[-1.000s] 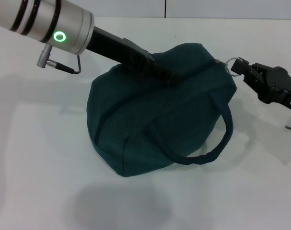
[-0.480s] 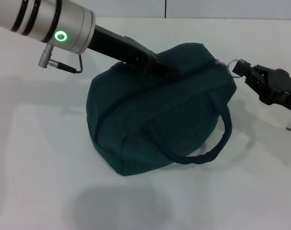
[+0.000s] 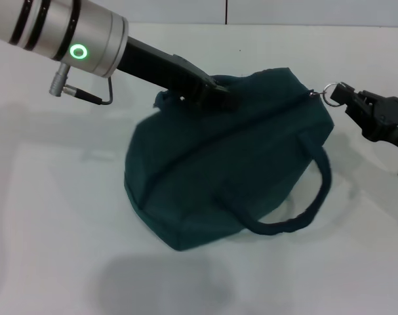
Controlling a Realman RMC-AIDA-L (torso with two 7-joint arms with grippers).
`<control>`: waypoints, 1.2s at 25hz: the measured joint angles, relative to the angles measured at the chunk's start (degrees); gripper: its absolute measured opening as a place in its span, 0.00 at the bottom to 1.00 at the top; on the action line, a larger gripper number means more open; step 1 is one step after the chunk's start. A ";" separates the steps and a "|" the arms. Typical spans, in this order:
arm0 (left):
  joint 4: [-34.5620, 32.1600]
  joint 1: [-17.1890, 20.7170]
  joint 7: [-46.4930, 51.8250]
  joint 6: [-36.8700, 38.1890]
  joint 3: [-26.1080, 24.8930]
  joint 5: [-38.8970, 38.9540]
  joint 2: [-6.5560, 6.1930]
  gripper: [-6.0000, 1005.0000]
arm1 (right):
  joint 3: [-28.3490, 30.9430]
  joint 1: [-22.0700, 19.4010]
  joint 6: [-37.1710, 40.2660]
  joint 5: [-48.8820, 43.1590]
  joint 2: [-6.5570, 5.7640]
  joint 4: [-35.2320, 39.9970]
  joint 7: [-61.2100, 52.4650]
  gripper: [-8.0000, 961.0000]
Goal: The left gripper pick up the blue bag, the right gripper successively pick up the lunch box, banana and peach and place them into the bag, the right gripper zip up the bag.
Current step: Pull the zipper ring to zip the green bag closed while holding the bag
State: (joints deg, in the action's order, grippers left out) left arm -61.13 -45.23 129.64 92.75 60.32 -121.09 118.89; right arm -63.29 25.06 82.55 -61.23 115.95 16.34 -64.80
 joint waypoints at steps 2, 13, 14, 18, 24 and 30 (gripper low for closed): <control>0.00 0.00 -0.02 0.34 -0.08 0.32 -0.11 0.18 | -0.26 -0.02 -1.58 -0.11 0.00 0.00 0.02 0.02; -0.04 -0.11 -0.01 0.42 -0.12 0.77 -0.43 0.05 | -3.45 1.57 -8.62 -0.64 0.12 -1.33 0.03 0.01; -0.04 -0.14 0.00 0.42 -0.11 0.78 -0.49 0.05 | -3.84 1.68 -9.26 -0.64 0.14 -1.33 0.03 0.01; -0.04 -0.17 0.00 0.42 -0.13 0.89 -0.66 0.05 | -4.24 1.87 -11.25 -0.65 0.16 -1.36 0.03 0.02; -0.04 -0.05 0.00 0.42 -0.23 0.98 -0.84 0.06 | -4.34 1.91 -12.49 -0.64 0.25 -1.40 0.03 0.01; -0.04 -0.03 0.00 0.41 -0.29 1.04 -1.03 0.07 | -3.99 1.52 -14.50 -0.23 0.25 -1.40 0.03 0.01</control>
State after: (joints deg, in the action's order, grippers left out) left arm -61.18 -45.26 129.64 93.16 60.03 -120.05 117.86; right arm -67.28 26.58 68.05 -61.47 116.20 14.94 -64.77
